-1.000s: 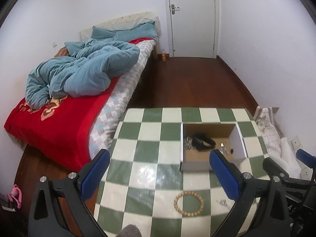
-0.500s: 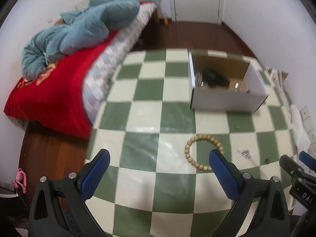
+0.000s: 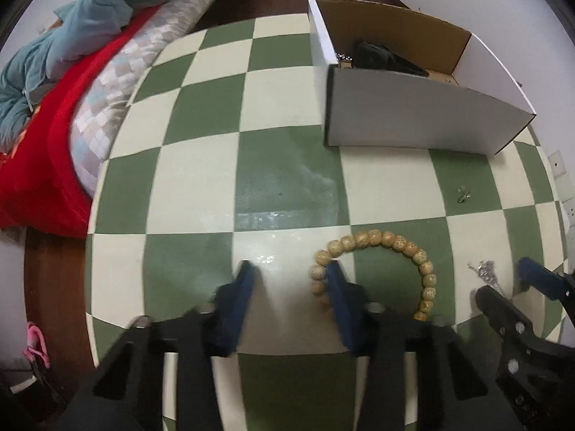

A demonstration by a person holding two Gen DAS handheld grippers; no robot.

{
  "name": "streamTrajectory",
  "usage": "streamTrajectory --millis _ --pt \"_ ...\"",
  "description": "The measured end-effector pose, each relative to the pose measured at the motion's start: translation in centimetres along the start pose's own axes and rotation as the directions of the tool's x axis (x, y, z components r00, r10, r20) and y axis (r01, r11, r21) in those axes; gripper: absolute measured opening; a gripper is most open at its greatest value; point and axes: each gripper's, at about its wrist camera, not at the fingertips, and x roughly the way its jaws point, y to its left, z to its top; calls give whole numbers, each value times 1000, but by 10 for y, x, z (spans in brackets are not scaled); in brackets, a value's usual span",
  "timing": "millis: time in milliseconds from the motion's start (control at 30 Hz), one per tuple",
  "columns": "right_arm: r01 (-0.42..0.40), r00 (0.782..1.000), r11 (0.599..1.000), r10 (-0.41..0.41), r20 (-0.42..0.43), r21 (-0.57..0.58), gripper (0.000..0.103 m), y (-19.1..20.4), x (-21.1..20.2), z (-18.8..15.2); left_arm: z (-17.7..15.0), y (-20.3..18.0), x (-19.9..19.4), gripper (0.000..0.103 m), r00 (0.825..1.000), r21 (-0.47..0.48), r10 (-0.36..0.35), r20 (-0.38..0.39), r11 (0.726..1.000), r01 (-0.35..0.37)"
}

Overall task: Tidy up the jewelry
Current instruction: 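Grasp the wooden bead bracelet with the left tool while the right tool grasps the silver pendant chain, then lift the bead bracelet with the left tool while the right tool carries the pendant chain over the box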

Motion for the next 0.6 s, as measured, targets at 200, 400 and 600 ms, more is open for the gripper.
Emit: streamTrajectory --millis 200,400,600 --pt "51 999 998 -51 18 -46 55 16 6 -1 -19 13 -6 7 999 11 34 9 999 -34" --pt "55 998 996 -52 44 -71 29 32 5 -3 -32 22 -8 7 999 -18 49 22 999 -48" --pt "71 996 994 -67 55 -82 9 44 5 -3 -33 22 -7 7 999 -40 47 26 998 -46"
